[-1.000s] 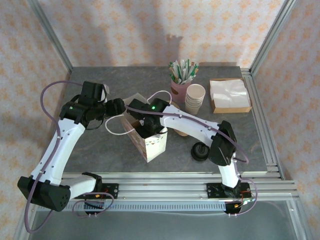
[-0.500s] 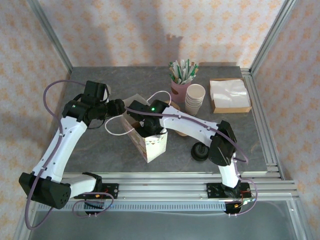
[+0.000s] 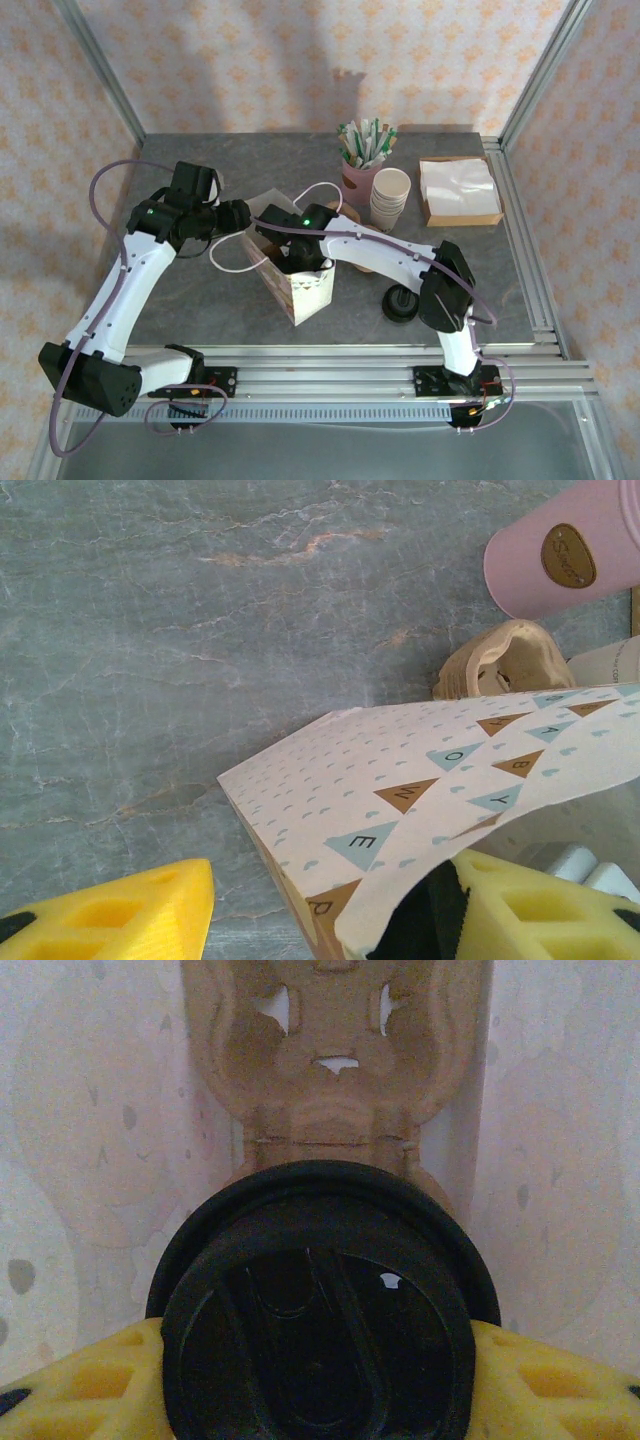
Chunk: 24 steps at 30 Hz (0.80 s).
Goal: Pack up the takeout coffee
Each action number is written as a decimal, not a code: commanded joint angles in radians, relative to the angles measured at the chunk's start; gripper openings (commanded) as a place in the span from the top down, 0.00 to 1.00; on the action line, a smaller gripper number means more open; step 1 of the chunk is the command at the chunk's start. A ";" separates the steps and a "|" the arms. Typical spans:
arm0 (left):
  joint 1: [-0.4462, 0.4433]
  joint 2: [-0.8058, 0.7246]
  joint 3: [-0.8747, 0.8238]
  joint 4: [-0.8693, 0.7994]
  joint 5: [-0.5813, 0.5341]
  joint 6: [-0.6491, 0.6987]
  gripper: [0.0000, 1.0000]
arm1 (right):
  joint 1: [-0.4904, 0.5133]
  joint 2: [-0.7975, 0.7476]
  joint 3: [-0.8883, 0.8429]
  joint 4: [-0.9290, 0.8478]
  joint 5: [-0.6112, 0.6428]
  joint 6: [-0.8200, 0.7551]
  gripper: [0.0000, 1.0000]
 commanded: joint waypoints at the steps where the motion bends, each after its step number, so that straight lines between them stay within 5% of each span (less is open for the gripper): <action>1: -0.008 0.008 0.018 -0.039 -0.034 0.022 0.41 | 0.011 0.029 -0.060 -0.027 -0.022 0.003 0.51; 24: -0.009 0.006 0.024 -0.056 -0.052 0.022 0.42 | 0.037 0.084 -0.167 -0.052 -0.021 -0.012 0.52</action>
